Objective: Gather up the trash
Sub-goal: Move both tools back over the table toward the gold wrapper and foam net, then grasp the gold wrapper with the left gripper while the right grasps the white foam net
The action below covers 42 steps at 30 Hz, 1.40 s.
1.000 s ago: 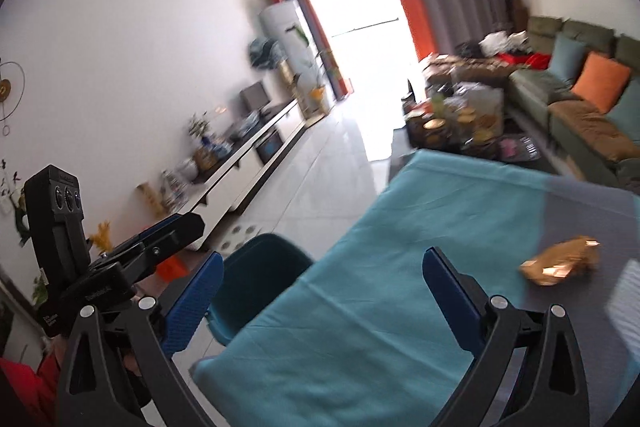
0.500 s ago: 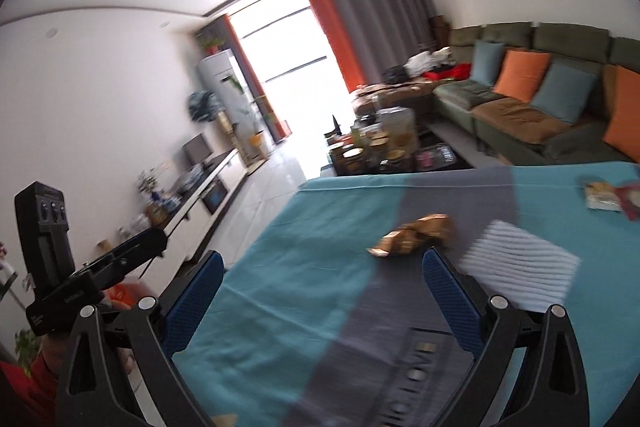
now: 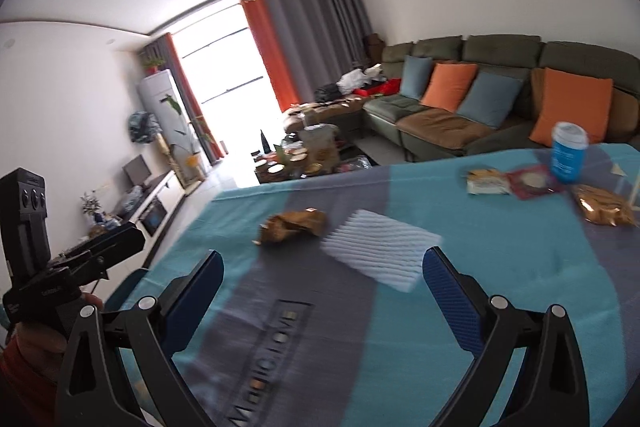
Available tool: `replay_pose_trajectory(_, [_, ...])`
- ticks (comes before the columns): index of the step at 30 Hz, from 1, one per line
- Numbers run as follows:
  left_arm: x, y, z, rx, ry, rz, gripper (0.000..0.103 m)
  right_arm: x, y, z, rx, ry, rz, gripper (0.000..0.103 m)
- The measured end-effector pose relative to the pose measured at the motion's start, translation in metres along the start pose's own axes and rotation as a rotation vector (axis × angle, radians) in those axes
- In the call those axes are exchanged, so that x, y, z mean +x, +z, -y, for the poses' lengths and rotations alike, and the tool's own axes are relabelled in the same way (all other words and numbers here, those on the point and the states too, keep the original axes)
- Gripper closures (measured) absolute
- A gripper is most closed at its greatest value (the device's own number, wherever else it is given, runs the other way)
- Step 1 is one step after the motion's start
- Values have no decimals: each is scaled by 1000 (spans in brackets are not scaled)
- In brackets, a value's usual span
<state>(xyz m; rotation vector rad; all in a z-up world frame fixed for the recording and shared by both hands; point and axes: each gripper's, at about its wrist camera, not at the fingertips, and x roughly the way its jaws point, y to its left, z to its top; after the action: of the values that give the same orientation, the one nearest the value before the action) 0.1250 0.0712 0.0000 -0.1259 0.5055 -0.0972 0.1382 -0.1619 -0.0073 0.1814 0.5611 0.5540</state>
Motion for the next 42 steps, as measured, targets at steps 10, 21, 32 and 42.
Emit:
replay_pose_trajectory(10, [65, 10, 12, 84, -12, -66, 6, 49, 5, 27, -47, -87, -144, 7])
replay_pose_trajectory(21, [155, 25, 1, 112, 18, -209, 6, 116, 20, 40, -139, -98, -305, 7])
replay_pose_trajectory(32, [208, 13, 3, 152, 107, -328, 31, 144, 20, 41, -163, -77, -399, 9])
replay_pose_trajectory(42, [228, 1, 1, 155, 154, -379, 84, 154, 16, 44, -169, -60, -457, 53])
